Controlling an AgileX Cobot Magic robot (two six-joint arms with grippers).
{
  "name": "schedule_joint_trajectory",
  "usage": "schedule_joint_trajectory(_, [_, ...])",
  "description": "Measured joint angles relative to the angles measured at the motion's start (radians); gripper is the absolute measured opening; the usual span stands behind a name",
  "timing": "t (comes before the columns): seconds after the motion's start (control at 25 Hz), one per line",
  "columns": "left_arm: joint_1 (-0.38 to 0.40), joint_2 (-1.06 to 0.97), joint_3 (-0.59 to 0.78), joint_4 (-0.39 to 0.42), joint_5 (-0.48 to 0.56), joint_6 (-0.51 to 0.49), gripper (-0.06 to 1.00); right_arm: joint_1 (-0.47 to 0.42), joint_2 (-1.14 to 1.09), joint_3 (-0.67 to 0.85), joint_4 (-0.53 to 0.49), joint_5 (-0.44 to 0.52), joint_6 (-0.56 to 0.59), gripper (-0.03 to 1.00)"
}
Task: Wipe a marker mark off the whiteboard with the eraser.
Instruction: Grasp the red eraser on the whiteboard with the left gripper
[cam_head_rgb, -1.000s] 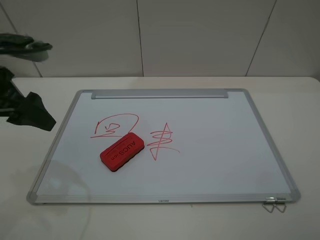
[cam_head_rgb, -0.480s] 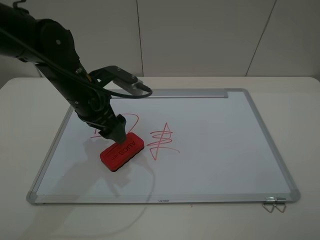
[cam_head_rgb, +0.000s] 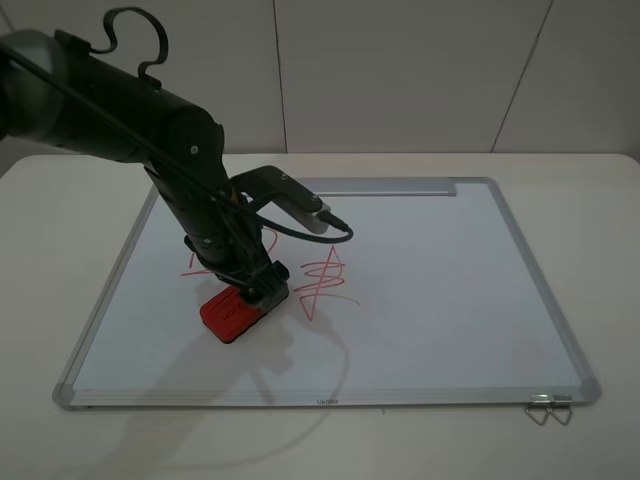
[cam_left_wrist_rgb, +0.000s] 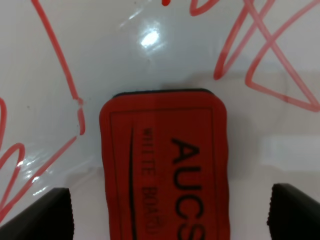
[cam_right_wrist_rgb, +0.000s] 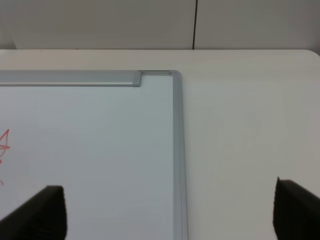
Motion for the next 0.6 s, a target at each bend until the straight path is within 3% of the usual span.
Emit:
schedule_joint_trajectory(0.2, [0.0, 0.01, 0.0, 0.06, -0.005, -0.076, 0.77, 0.0, 0.0, 0.0, 0.0, 0.0, 0.0, 0.71])
schedule_joint_trajectory(0.6, [0.0, 0.053, 0.0, 0.06, -0.04, -0.076, 0.77, 0.0, 0.0, 0.0, 0.0, 0.0, 0.0, 0.71])
